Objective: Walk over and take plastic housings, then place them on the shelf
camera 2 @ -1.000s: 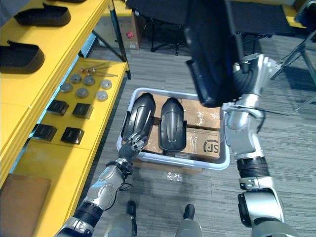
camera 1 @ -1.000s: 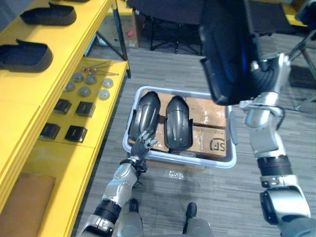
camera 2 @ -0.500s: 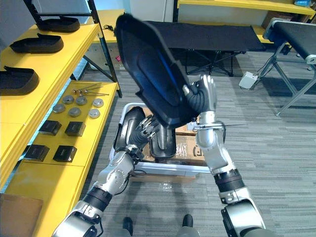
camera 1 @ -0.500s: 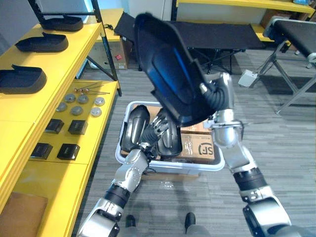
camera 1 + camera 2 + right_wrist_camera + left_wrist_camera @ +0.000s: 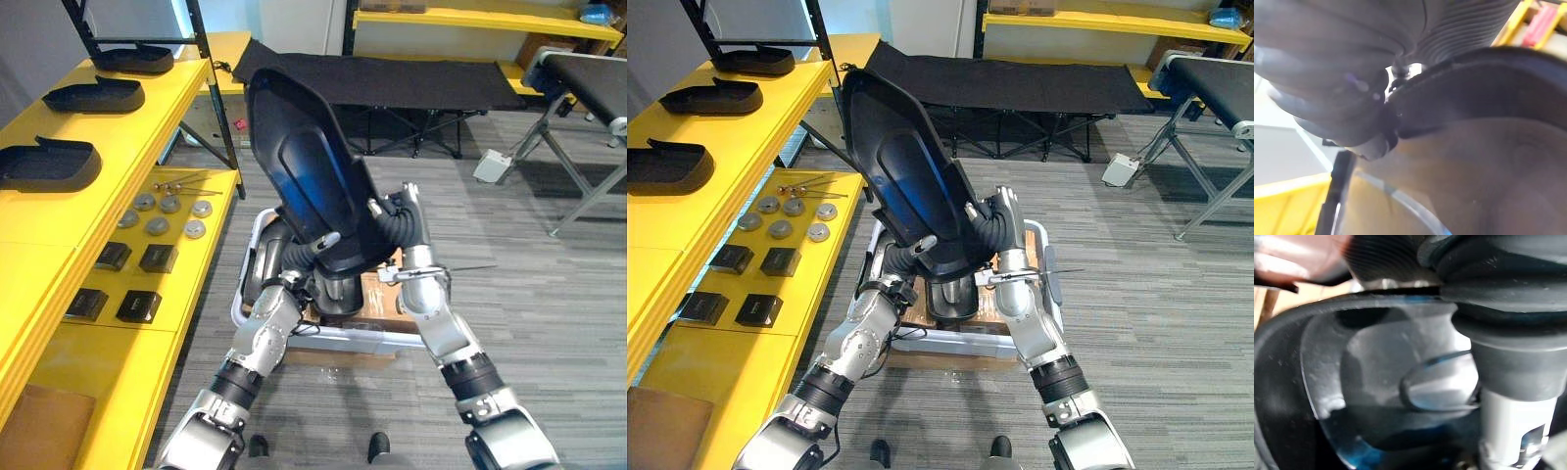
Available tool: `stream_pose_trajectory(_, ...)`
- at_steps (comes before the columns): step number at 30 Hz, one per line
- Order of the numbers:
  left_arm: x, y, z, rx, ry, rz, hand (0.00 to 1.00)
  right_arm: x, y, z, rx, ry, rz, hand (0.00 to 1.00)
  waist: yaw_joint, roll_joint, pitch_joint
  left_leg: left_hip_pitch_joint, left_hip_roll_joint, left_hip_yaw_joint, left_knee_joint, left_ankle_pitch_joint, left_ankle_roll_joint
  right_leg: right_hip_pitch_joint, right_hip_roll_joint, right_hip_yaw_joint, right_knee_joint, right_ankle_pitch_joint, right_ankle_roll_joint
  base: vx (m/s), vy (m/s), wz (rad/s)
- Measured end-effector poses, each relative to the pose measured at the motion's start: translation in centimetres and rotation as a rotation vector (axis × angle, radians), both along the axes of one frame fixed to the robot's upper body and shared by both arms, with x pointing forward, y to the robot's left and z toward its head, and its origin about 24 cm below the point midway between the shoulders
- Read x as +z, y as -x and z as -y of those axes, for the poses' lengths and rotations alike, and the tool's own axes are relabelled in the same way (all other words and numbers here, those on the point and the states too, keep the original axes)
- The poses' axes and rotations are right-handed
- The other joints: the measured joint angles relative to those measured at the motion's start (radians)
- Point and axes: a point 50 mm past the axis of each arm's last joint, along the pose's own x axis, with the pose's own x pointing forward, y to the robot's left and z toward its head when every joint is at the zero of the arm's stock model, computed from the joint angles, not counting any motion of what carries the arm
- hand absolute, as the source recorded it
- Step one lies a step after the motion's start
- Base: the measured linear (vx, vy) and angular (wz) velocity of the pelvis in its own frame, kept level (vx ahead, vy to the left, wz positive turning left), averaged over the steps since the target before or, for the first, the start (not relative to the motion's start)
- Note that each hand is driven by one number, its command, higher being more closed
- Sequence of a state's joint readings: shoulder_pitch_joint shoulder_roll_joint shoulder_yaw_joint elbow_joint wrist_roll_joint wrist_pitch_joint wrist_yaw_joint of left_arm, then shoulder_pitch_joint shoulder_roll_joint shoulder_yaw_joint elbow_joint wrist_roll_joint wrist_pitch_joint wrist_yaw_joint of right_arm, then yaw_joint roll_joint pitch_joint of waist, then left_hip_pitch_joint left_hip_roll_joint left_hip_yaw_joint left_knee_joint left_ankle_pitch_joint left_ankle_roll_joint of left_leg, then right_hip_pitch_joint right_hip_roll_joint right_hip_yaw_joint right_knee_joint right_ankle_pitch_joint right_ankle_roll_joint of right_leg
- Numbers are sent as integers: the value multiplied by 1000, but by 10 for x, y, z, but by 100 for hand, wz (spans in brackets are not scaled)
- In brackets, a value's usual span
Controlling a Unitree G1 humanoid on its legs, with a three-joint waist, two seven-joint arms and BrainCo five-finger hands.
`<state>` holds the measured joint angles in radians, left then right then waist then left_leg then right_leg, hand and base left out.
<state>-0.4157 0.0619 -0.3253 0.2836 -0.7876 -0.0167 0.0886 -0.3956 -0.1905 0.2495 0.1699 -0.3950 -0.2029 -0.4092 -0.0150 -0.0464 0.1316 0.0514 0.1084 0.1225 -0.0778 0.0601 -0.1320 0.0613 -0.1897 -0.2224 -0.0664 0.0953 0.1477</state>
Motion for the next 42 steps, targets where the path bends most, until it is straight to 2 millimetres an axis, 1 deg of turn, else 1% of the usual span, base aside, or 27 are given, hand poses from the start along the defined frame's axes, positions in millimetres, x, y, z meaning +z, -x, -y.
stream_pose_trajectory(4, 6, 1, -4, 58, 15, 9, 100, -3, 2, -4, 14, -29, -5, 100, 1, -8, -13, 0, -1, -3, 0, 0, 0, 9, 0, -4, -12, 1, 0, -7, -3, 2)
stream_pose_trajectory(7, 7, -1, -11, 120, 32, 3, 100, -4, 5, -12, 60, -35, 2, 100, 0, -13, -16, 0, 0, -3, 0, 0, 0, 9, 1, -4, -13, 2, -1, -25, -3, 0)
stream_pose_trajectory(11, 3, 0, -17, 149, 86, -25, 100, -4, 8, -20, 89, -39, 1, 100, 2, -27, -26, 0, -1, -3, 0, 0, 0, 9, 1, -7, -13, 2, -1, -25, -3, 0)
stream_pose_trajectory(14, 1, 1, -18, 154, 127, -41, 100, -4, 9, -22, 97, -43, 4, 100, 1, -35, -31, 0, -1, -4, 0, 0, 0, 9, 0, -8, -13, 2, -1, -11, -1, 0)
stream_pose_trajectory(19, -1, 2, -19, 164, 152, -49, 100, -5, 11, -25, 106, -47, 3, 100, 1, -35, -31, 0, -1, -4, 0, 0, 0, 9, 0, -8, -13, 2, -1, -32, -5, 0)
stream_pose_trajectory(20, -2, 4, -19, 168, 154, -46, 100, -5, 12, -25, 109, -47, 2, 0, 1, -35, -31, 0, -1, -4, 0, 0, 0, 9, 0, -8, -13, 2, -1, 0, 0, 0)
stream_pose_trajectory(25, -5, 7, -17, 167, 187, -62, 100, -5, 15, -26, 115, -61, 3, 0, 2, -35, -31, 1, -1, -4, 0, 0, 0, 9, 0, -9, -13, 2, -1, 0, 0, 0)
stream_pose_trajectory(27, -2, 7, -19, 185, 200, -51, 100, -9, 18, -26, 117, -83, -14, 0, 2, -35, -31, 1, 0, -4, 0, -1, 0, 9, 0, -9, -13, 2, -1, 0, 0, 0)
stream_pose_trajectory(28, 4, 6, -22, 217, 210, -27, 100, -15, 20, -24, 113, -103, -34, 0, 2, -35, -31, 1, 0, -3, 0, -1, 0, 9, 0, -9, -13, 2, -1, 0, 0, 0)
stream_pose_trajectory(30, 10, 6, -25, 236, 210, 6, 100, -18, 22, -22, 101, -114, -40, 0, 3, -35, -31, 1, 0, -3, 0, -1, 0, 9, 1, -9, -13, 2, -1, 0, 0, 0)
stream_pose_trajectory(31, 18, 7, -28, 251, 205, 46, 100, -21, 25, -21, 91, -127, -43, 0, 2, -35, -31, 2, 0, -1, 0, -1, -1, 8, 1, -8, -13, 2, -1, 0, 0, -5)
stream_pose_trajectory(33, 29, 12, -34, 288, 194, 113, 100, -20, 29, -27, 107, -164, -38, 0, 0, -35, -31, 8, 0, 11, 0, -2, -2, 6, 2, 0, -13, 2, -1, 0, 0, -13)
stream_pose_trajectory(35, 38, 15, -37, 334, 237, 148, 100, -19, 31, -32, 126, -201, -45, 0, 1, -36, -32, 19, 0, 26, -1, -6, -2, 8, 1, 8, -13, 3, -2, -20, 1, -16)
stream_pose_trajectory(38, 46, 17, -36, 359, 242, 189, 100, -20, 34, -38, 123, -251, -53, 0, 0, -35, -32, 19, 0, 28, -1, -6, -2, 3, 1, 9, -13, 2, -3, -42, -2, -5)
stream_pose_trajectory(40, 48, 18, -36, 369, 202, 215, 100, -23, 36, -38, 123, -284, -68, 0, 0, -35, -32, 19, 0, 29, -1, -6, -2, 2, 1, 11, -12, 2, -3, -32, -4, -4)
stream_pose_trajectory(42, 49, 18, -36, 398, 131, 240, 100, -21, 37, -37, 114, -315, -47, 0, 0, -35, -32, 19, 0, 32, -1, -6, -2, -5, 1, 18, -8, 2, -3, -24, -1, -7)
